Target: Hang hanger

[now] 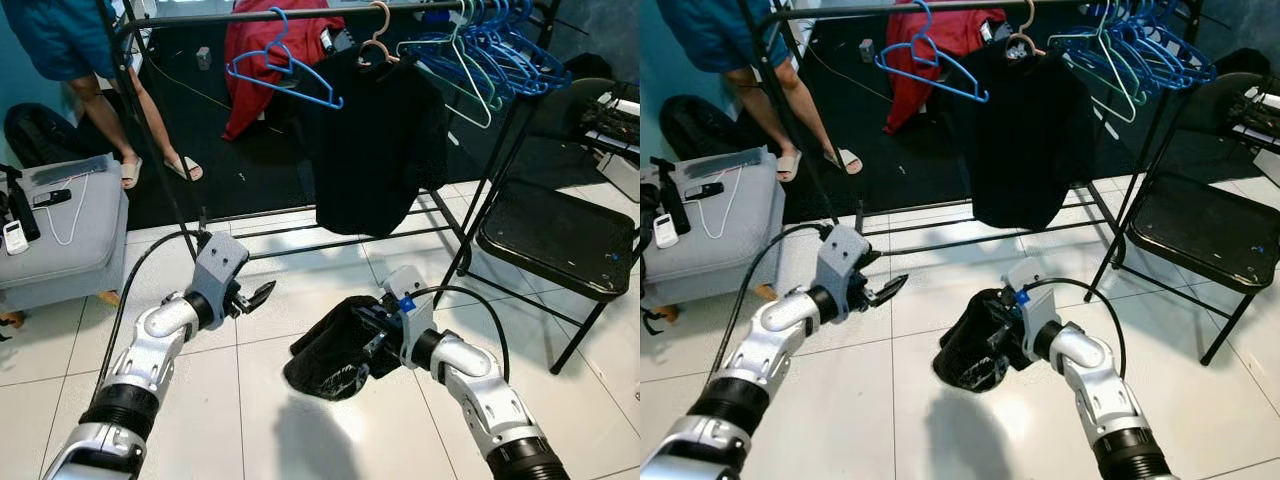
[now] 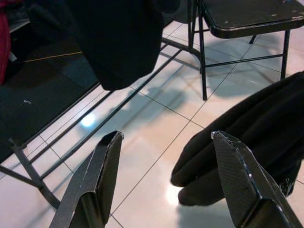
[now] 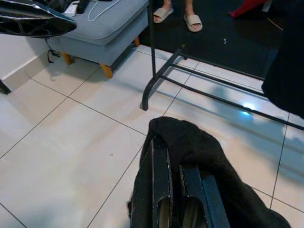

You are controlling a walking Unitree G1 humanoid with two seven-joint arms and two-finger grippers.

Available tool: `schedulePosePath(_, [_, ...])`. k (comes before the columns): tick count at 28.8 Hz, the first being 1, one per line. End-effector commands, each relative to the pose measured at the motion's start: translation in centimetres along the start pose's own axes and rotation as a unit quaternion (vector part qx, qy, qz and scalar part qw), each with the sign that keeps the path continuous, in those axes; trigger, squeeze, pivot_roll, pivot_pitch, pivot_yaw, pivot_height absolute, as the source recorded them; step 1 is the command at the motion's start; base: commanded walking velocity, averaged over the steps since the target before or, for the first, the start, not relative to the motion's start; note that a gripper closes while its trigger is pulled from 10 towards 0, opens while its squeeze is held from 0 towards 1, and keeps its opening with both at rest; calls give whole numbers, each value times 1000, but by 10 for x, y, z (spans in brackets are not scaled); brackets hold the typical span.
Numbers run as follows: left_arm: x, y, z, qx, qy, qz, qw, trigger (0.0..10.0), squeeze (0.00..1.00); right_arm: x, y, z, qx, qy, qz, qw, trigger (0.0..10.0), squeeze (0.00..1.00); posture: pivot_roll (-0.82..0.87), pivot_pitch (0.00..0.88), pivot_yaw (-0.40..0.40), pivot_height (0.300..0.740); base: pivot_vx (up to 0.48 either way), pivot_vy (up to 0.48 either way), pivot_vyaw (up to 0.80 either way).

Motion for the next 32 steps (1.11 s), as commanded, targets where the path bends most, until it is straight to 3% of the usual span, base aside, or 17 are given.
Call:
schedulePosePath(1, [-5, 7, -2, -13, -9, -9, 1000, 10000, 0, 2, -3, 2, 2, 8, 8, 1000, 0, 0, -69, 140, 27, 740, 0, 0, 0])
schedulePosePath(6, [-4, 14, -3, -40, -13, -8, 999, 10000, 0, 12, 6, 6, -35, 31, 10, 999, 0, 0, -69, 138, 28, 740, 0, 0, 0])
schedulePosePath(9, [2, 24, 0, -67, -25, -25, 997, 10000, 0, 31, 31, 10, -147, 92, 68, 982, 0, 0, -68, 136, 29, 740, 0, 0, 0])
schedulePosePath(10, [5, 29, 3, -75, -24, -38, 996, 10000, 322, 38, 38, 12, -172, 112, 99, 974, 0, 0, -66, 133, 29, 740, 0, 0, 0])
schedulePosePath(12, [8, 32, 6, -80, -24, -46, 995, 10000, 322, 41, 41, 14, -185, 122, 119, 968, 0, 0, -67, 132, 29, 740, 0, 0, 0])
schedulePosePath(13, [10, 38, 9, -84, -26, -60, 994, 10000, 1000, 47, 43, 18, -191, 134, 138, 962, 0, 0, -68, 131, 29, 740, 0, 0, 0])
schedulePosePath(16, [15, 55, 22, -95, -34, -66, 993, 10000, 1000, 62, 38, 33, -178, 149, 169, 958, 0, 0, -70, 125, 22, 740, 0, 0, 0])
schedulePosePath(20, [14, 63, 30, -84, -48, -60, 993, 10000, 1000, 69, 31, 42, -160, 151, 176, 959, 0, 0, -69, 125, 19, 740, 0, 0, 0])
schedulePosePath(21, [12, 66, 34, -79, -58, -67, 993, 10000, 161, 72, 26, 47, -151, 153, 180, 960, 0, 0, -72, 120, 14, 740, 0, 0, 0])
schedulePosePath(22, [12, 71, 38, -75, -63, -82, 992, 10000, 0, 76, 20, 52, -141, 156, 183, 960, 0, 0, -74, 118, 14, 740, 0, 0, 0])
schedulePosePath(26, [23, 82, 49, -71, -58, -153, 984, 10000, 0, 83, 6, 65, -122, 163, 192, 960, 0, 0, -74, 112, 12, 740, 0, 0, 0])
schedulePosePath(32, [23, 81, 62, -16, -93, -207, 974, 10000, 0, 84, -5, 74, -115, 165, 206, 958, 0, 0, -75, 110, 7, 740, 0, 0, 0])
Point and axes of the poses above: a point about 5 cm out from each wrist's last joint towards the gripper, its own z axis pointing out of the wrist towards the gripper, its own x axis along the axis of the wrist's last joint, y = z × x, the point moved 1 cm from there along z, pointing out of the wrist towards the gripper, and after that the axes turned 11 degrees about z, right-handed, at the moved point
